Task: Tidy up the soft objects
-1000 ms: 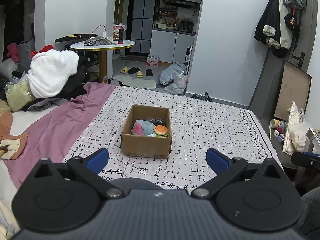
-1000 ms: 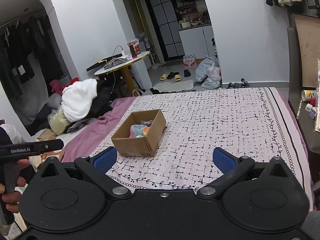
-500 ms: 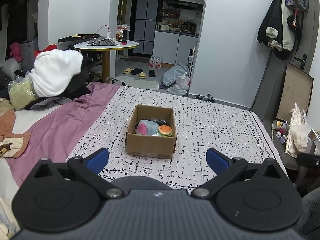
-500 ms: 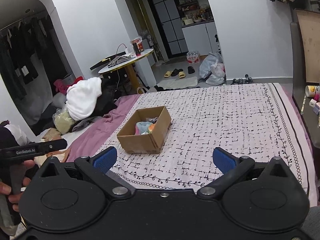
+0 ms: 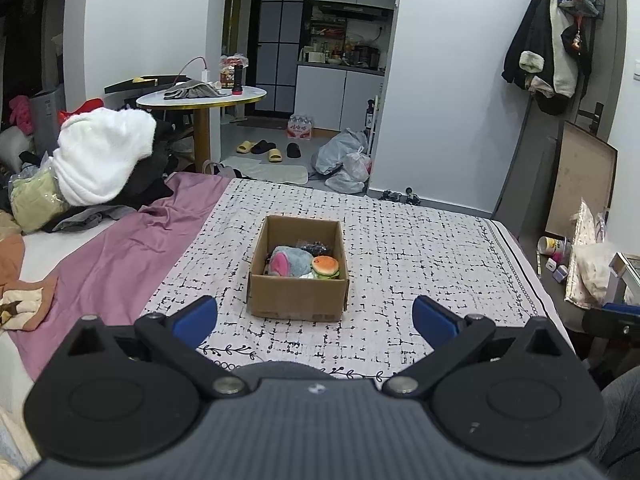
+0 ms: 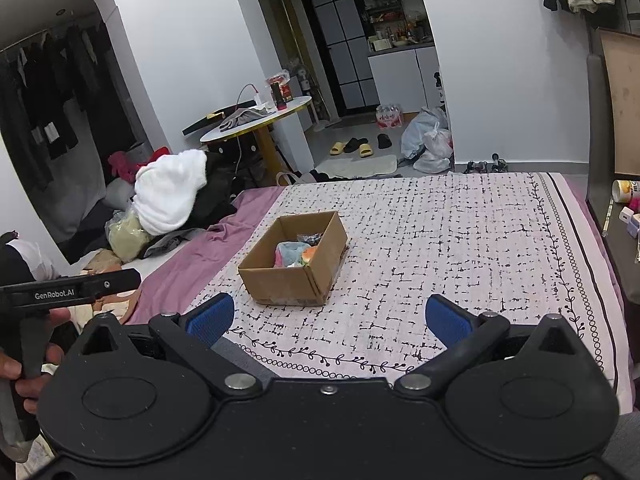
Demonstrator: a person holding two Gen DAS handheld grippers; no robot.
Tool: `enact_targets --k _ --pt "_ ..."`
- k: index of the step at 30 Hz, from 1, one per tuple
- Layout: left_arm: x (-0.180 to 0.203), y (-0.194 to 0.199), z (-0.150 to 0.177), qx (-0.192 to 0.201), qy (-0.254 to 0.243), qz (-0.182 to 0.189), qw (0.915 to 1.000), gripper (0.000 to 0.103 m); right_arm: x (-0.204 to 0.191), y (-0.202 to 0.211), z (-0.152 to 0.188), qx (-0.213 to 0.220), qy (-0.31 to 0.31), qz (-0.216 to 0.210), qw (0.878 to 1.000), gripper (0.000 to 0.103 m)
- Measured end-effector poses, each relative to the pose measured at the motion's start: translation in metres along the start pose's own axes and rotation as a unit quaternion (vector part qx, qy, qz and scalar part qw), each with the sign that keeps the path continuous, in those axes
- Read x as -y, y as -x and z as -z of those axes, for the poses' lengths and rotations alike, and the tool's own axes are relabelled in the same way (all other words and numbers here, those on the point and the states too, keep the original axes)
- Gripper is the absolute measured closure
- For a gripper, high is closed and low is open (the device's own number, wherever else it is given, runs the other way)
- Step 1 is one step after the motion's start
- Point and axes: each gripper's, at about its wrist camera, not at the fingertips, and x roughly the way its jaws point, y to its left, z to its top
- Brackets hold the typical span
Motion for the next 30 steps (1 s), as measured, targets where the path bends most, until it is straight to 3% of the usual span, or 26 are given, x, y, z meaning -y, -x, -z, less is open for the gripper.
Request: enact_targets --k 18,30 --pt "0.002 -0.009 0.000 -0.004 -0.006 0.004 1.0000 0.000 -0.001 -0.010 0.002 0.000 -0.015 0.013 1.000 0.000" --pt "0.006 -0.038 0.000 -0.022 -0.013 0.011 0.9996 0.000 0.010 -0.029 -0.002 -0.006 -0.030 0.017 0.999 0.000"
